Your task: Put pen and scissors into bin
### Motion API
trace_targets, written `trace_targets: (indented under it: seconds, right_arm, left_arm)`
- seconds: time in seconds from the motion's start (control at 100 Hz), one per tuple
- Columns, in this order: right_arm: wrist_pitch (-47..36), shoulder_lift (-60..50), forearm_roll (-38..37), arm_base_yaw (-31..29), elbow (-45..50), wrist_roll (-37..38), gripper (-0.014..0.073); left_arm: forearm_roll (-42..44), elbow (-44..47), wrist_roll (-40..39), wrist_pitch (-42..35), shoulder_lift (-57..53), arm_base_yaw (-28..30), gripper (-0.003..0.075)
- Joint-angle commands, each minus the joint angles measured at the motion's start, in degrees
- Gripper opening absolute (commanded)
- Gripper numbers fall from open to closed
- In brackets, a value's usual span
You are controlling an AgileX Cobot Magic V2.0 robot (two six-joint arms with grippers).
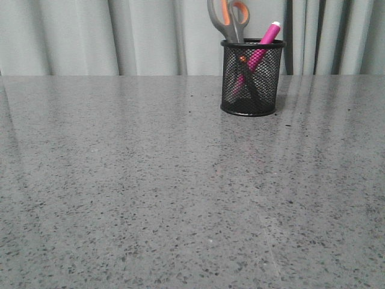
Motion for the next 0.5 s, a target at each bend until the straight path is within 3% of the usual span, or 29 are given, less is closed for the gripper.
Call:
trace_targets:
  seconds: [0.0,0.18,0.28,0.4,0.49]
  right_arm:
    - [-4.36,0.61,-0.32,-0.35,-1.48,-0.46,-0.0076]
    - [-4.36,0.61,-0.32,-0.35,-1.48,-0.46,-0.0076]
    - [-4.36,0.61,-0.32,-0.35,-1.48,-0.46,-0.0076]
    - [-4.36,0.61,-0.32,-0.35,-1.48,-0.46,-0.0076]
    - [-4.36,0.61,-0.32,-0.35,-1.48,-0.46,-0.0076]
  left_arm:
    - [-0.32,-1.44,-0.49,-2.31,0.54,0.28,-0.0019]
    - [-0.10,-1.44,-0.49,-2.31,0.54,0.28,-0.0019]
    - [7.25,-1.30,-1.70,-1.88,0.68,0.44,-0.0019]
    - [30.22,-0.38,-20.89,-2.26,0.68,2.73,-0.0019]
    - [38.87,0.33,-30.22,-1.47,0.01,5.93,-0.0019]
